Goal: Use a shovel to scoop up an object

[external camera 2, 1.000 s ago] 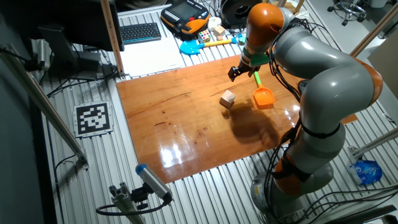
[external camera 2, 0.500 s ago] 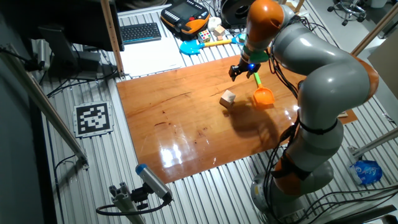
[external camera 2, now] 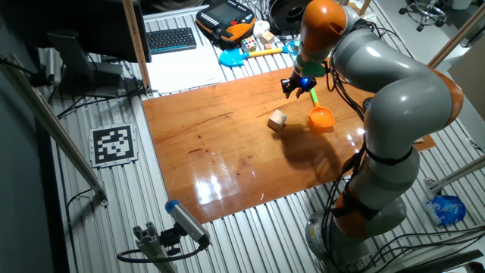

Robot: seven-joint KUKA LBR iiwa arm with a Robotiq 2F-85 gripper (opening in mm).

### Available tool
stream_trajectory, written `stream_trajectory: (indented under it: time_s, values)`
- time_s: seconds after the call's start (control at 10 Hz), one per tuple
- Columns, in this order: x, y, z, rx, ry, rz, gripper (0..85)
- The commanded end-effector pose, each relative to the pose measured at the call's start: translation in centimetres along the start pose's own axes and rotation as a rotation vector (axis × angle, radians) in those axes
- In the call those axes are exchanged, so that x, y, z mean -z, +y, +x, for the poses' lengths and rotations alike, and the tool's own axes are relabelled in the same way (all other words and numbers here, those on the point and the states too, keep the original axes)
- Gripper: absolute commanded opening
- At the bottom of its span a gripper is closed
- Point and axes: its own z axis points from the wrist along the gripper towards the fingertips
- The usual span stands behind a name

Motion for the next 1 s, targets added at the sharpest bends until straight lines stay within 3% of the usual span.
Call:
stream_trajectory:
  time_s: [0.0,0.4,0.9]
  values:
    - [-0.1,-0.2,-0.1,0.002,-0.003,-0.001,0.0]
    - [-0.5,-1.2,-0.4,0.012,0.000,-0.011,0.0]
    - [-2.0,-4.3,-1.1,0.014,-0.003,-0.040,0.0]
